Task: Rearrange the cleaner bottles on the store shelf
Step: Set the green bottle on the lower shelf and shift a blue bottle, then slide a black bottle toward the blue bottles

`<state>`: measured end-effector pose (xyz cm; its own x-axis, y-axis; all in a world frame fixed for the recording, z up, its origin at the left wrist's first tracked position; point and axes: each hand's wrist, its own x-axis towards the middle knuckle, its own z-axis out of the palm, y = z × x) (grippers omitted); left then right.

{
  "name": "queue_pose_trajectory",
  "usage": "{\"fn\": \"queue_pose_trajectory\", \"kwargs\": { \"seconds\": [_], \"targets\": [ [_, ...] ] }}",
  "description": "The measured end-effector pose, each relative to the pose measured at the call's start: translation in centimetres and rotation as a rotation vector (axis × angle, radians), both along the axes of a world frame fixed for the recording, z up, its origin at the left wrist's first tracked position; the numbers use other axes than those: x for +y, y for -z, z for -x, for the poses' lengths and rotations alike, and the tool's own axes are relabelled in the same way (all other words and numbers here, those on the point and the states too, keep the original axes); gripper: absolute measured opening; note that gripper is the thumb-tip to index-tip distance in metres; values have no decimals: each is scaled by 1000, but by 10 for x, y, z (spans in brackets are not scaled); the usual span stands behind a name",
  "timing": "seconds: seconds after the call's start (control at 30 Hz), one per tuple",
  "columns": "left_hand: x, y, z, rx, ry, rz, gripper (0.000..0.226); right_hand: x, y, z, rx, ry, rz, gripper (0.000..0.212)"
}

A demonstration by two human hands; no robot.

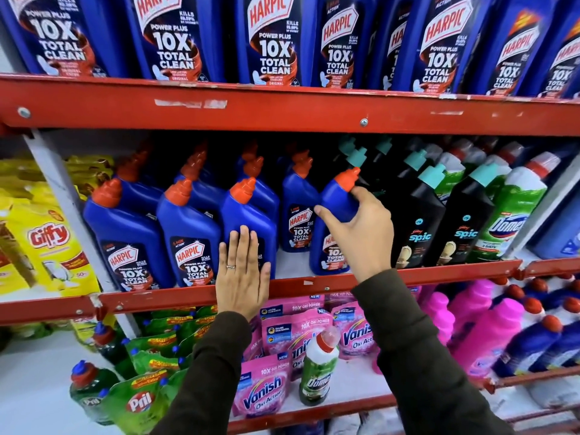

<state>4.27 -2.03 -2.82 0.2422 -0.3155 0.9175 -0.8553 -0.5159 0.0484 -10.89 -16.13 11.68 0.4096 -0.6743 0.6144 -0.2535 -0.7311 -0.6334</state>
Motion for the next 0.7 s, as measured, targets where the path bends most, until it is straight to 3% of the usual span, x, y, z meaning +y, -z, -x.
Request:
{"fn": "queue_pose_trajectory", "kwargs": {
  "seconds": [0.47,0.63,0.7],
  "targets": [
    [0,2,0,23,6,-7,63,25,11,-19,56,-19,39,71],
    [1,1,1,18,-4,-15,63,20,4,-3,-67,-121,21,92],
    [0,1,1,25,-8,-17,63,11,0,9,-152,-130,45,87]
  ]
}}
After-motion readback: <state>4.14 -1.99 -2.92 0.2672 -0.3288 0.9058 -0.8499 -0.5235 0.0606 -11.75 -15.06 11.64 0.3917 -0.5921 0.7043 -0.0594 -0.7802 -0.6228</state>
